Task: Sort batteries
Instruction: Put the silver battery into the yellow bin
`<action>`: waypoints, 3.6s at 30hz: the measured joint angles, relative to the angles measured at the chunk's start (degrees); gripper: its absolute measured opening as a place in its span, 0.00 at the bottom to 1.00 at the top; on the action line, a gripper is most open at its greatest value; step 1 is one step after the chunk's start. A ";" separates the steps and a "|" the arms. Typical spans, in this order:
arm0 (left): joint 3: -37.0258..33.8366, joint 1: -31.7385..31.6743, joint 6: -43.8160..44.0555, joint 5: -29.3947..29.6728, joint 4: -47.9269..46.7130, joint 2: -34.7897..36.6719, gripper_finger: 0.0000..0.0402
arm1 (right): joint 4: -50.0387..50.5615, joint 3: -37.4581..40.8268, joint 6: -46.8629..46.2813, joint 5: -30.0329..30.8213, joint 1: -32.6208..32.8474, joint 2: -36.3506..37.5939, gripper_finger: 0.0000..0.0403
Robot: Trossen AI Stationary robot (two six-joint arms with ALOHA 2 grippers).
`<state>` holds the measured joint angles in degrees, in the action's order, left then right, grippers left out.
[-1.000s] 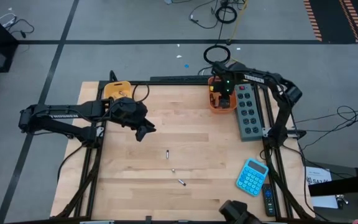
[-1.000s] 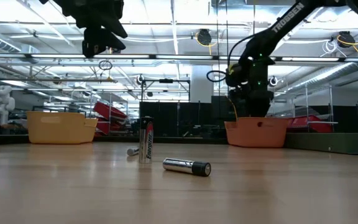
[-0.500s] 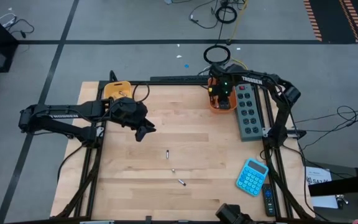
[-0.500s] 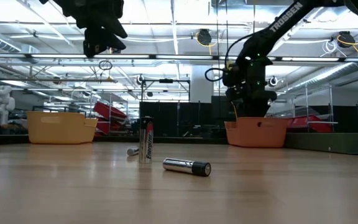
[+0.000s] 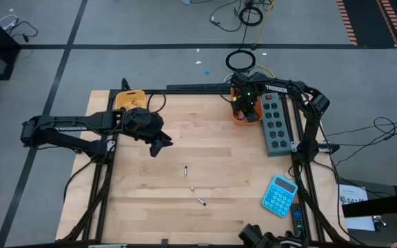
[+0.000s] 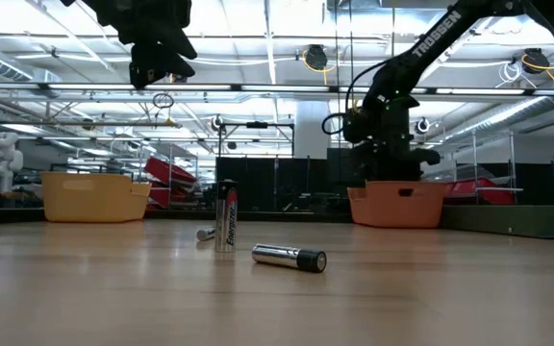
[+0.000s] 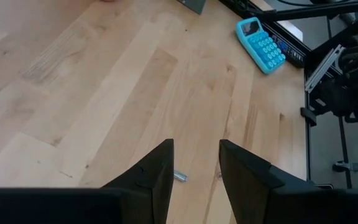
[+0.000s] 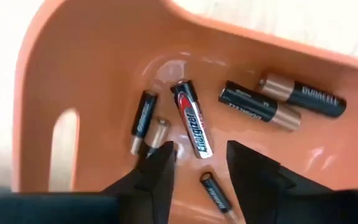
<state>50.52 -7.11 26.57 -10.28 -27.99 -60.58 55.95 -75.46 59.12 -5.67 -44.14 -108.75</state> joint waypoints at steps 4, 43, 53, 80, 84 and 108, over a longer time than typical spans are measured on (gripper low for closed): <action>0.00 0.00 -0.02 -0.02 0.01 0.00 0.34 | 0.54 0.00 9.40 0.18 0.12 0.00 0.28; 0.00 0.00 -1.75 -4.38 -2.54 0.17 0.34 | -9.04 6.19 4.24 6.81 2.80 -2.62 0.26; 0.00 0.00 -1.75 -4.48 -2.54 0.17 0.34 | -9.28 6.14 3.06 5.78 2.78 -2.69 0.05; 0.61 0.00 -5.32 6.34 2.54 0.17 0.34 | -7.27 2.53 -11.23 -2.31 6.88 13.82 0.05; 0.70 -0.02 -16.50 12.24 5.15 -1.44 0.34 | -9.81 0.97 -20.98 -8.63 12.20 15.45 0.05; 0.70 -0.42 -21.01 14.00 24.10 -15.69 0.52 | -31.06 -0.90 -45.00 -7.87 30.93 12.01 0.05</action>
<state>51.22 -7.53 5.56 3.72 -3.89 -76.26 24.89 -76.36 14.13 -13.54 -13.21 -96.74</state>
